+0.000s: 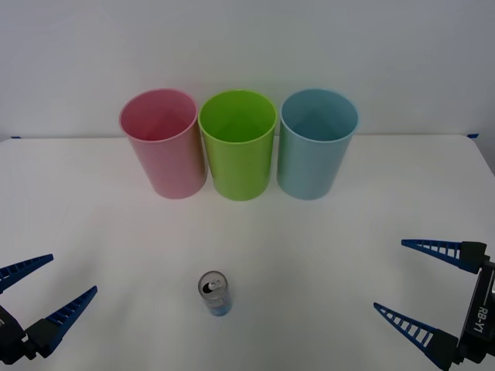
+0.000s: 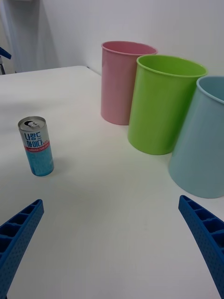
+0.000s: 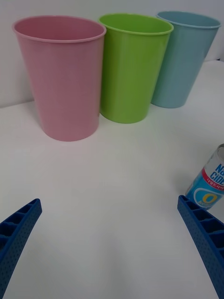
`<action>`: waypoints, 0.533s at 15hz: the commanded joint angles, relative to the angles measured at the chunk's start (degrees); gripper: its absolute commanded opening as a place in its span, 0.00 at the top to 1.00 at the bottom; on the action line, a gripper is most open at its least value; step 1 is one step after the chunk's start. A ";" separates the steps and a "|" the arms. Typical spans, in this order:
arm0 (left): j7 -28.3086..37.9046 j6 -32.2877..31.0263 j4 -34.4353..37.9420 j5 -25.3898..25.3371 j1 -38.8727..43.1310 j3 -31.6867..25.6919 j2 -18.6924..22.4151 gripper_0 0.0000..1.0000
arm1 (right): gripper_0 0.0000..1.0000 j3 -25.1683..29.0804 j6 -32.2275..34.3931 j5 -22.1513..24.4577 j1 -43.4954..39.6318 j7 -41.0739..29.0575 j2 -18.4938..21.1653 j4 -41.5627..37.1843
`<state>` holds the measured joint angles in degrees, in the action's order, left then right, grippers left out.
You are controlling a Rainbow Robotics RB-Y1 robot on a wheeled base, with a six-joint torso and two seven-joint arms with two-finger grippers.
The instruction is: Put cans in the blue bin and PET bottles in the pink bin and trash in the green bin.
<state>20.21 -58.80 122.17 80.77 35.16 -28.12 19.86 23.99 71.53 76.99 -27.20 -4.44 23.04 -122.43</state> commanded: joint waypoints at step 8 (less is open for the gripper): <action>0.00 0.00 0.00 0.00 0.00 0.00 0.00 0.00 | 0.00 -8.61 0.02 1.32 4.08 3.12 -0.10 7.64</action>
<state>20.21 -58.80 122.17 80.77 35.16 -28.12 19.86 16.65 71.96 77.54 -23.29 -1.63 23.01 -114.86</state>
